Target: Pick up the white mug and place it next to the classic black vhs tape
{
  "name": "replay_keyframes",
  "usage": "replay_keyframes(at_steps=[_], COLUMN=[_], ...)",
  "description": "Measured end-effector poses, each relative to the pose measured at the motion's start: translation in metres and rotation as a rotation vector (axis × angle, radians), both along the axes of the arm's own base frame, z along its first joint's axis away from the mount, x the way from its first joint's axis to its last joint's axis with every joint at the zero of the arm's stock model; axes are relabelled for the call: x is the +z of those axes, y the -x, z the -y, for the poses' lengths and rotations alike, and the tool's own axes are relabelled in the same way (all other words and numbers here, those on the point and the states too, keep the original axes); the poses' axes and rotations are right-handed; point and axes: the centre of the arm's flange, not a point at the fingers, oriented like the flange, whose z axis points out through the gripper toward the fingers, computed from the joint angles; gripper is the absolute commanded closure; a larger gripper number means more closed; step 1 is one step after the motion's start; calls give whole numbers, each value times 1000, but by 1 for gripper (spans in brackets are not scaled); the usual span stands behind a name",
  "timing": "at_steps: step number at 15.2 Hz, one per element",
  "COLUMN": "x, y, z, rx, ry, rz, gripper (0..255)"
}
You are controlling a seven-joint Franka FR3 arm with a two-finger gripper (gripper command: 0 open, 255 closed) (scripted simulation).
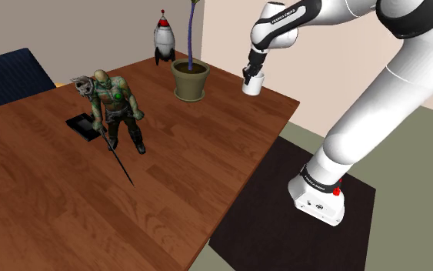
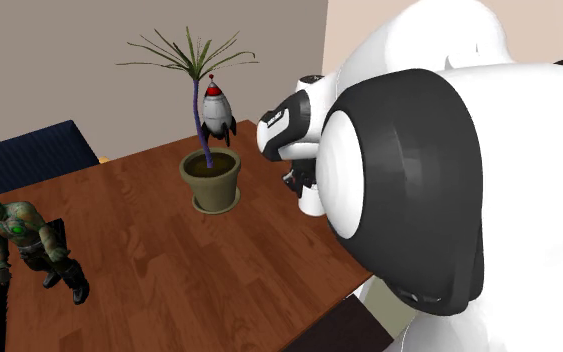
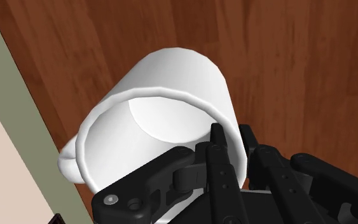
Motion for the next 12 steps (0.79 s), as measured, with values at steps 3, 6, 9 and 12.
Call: replay_keyframes(at_steps=[3,6,9,12], x=[15,30,47,62], y=[-1,0,-1,1], z=[0,-1,-1,-2], rx=[0,0,0,0], ry=[0,0,0,0], rz=[0,0,0,0], gripper=[255,255,255,255])
